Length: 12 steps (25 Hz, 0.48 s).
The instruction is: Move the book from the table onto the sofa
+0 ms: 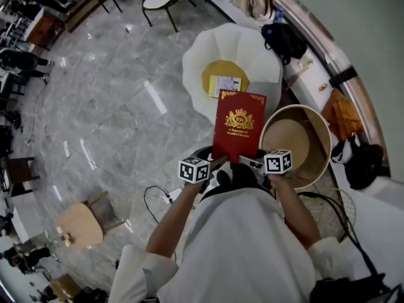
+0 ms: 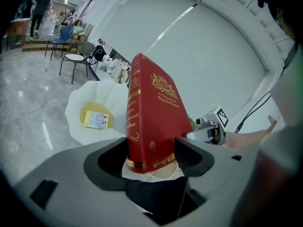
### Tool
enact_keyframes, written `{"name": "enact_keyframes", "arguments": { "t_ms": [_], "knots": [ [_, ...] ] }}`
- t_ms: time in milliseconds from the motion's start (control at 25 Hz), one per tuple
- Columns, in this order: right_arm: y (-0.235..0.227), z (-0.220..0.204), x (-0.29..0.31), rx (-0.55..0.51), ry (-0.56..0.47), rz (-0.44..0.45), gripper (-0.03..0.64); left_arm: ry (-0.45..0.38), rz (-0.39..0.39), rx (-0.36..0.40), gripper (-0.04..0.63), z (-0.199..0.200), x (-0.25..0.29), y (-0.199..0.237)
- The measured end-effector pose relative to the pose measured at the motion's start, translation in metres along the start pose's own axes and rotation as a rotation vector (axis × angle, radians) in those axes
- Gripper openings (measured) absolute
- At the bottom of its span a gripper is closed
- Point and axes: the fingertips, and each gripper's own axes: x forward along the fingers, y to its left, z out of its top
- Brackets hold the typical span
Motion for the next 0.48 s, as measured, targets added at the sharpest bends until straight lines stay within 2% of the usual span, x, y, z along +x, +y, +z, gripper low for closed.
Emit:
{"name": "enact_keyframes", "arguments": {
  "t_ms": [480],
  "knots": [
    [-0.041,0.070,0.016,-0.065,0.081,0.013,0.342,-0.032,0.003,-0.033,0.310,0.058,0.047,0.032]
  ]
}}
